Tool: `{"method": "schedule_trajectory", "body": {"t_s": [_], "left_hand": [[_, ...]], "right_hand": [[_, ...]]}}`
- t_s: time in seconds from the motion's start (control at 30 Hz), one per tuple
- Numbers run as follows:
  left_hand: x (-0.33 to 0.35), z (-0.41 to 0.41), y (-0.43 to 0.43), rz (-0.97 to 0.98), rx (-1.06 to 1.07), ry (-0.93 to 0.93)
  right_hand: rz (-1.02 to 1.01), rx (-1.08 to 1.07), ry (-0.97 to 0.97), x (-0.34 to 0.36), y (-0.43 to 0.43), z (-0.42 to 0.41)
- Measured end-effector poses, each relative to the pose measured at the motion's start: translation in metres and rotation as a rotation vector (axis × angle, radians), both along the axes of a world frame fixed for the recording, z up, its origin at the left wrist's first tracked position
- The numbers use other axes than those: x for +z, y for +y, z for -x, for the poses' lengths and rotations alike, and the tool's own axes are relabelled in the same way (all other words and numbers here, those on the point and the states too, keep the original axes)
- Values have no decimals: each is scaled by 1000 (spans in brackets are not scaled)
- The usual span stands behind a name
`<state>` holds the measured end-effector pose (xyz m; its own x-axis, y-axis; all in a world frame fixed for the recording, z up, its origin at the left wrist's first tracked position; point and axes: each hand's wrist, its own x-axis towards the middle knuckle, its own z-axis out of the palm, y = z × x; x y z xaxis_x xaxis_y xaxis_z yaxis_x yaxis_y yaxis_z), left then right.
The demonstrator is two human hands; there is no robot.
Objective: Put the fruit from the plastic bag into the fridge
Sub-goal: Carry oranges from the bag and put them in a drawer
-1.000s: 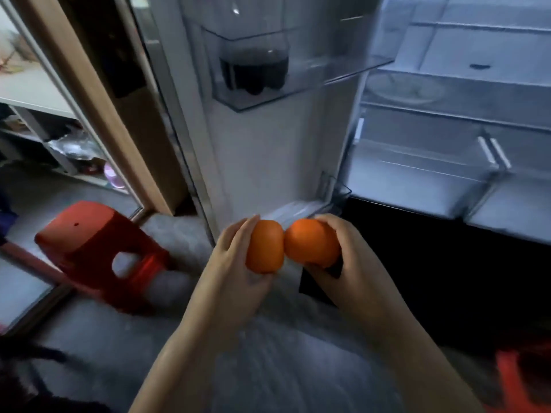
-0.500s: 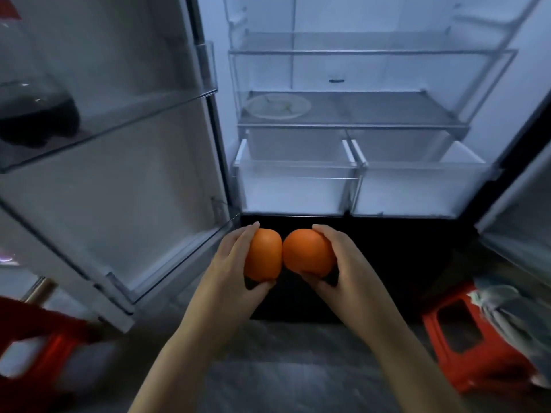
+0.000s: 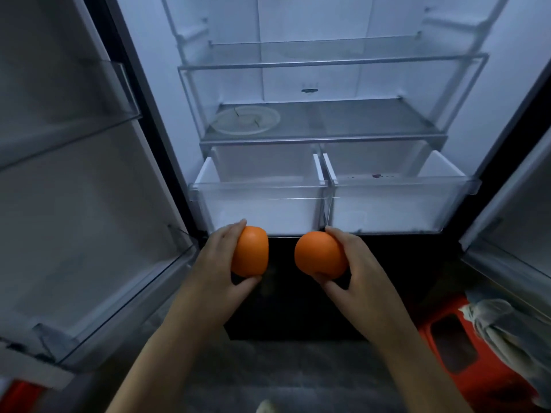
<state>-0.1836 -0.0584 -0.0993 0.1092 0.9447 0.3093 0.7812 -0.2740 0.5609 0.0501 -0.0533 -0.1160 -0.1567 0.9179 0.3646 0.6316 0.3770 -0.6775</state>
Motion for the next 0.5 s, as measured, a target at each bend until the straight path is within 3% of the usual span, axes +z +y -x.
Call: {"method": "schedule_trajectory", "body": {"t_s": [0.5], "left_hand": [[-10, 12, 211, -33, 46, -40]], "right_hand": [[-2, 74, -152, 8, 229, 23]]}}
